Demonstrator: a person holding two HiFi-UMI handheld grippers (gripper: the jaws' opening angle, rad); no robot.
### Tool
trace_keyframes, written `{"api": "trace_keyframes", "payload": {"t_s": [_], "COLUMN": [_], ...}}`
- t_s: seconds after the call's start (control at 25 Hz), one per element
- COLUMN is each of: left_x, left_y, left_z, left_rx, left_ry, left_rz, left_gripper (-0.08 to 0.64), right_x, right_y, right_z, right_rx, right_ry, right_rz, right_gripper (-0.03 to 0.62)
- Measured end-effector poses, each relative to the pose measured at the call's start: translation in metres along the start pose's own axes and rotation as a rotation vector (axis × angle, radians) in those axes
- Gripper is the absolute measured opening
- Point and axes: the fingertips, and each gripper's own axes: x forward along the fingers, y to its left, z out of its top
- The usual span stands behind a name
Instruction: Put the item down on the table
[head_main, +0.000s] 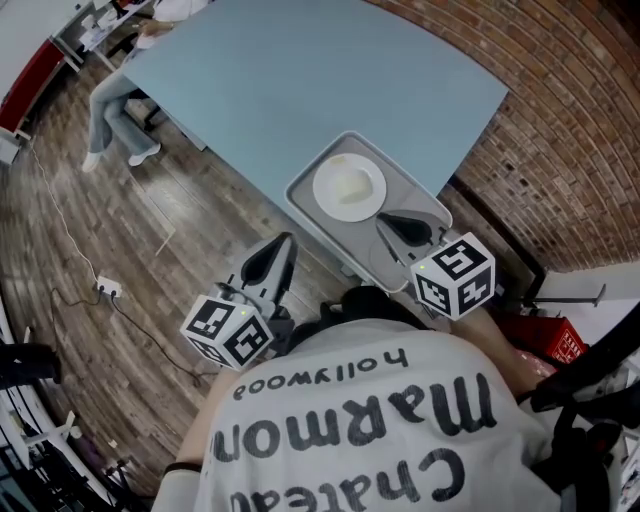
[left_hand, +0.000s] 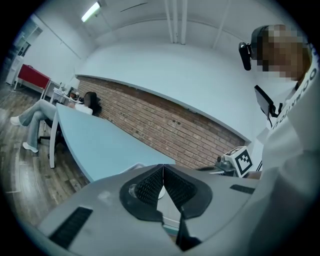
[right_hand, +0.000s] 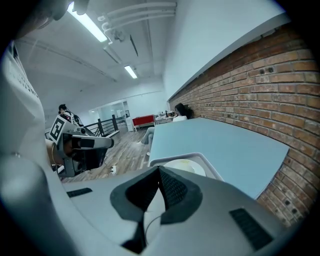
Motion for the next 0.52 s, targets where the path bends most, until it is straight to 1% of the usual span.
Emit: {"api": "trace_keyframes", "payload": {"t_s": [0.2, 0.36, 0.52], "left_x": [-0.0013, 0.0014, 0.0012], "left_y": [-0.0001, -0.0019, -0.0003], "left_z": [0.0027, 0.0053, 0.0052], "left_rx": [-0.006, 0.009, 0.008], "left_ry": [-0.006, -0.005, -0.010], "left_rz": [-0.007, -0.018, -0.017], "left_gripper": [0.008, 0.008, 0.008], "right_x": [0.0006, 0.0013, 0.0032], "right_y": [0.0023, 0.0014, 0.0012], "right_z": [0.0010, 0.0029, 0.0021], "right_rx": [-0.005, -0.007, -0.008], "right_ry": [0.016, 0.019, 0.015], "right_rz": [0.005, 0.008, 0.008], "right_gripper": [0.010, 0.009, 0.009]}}
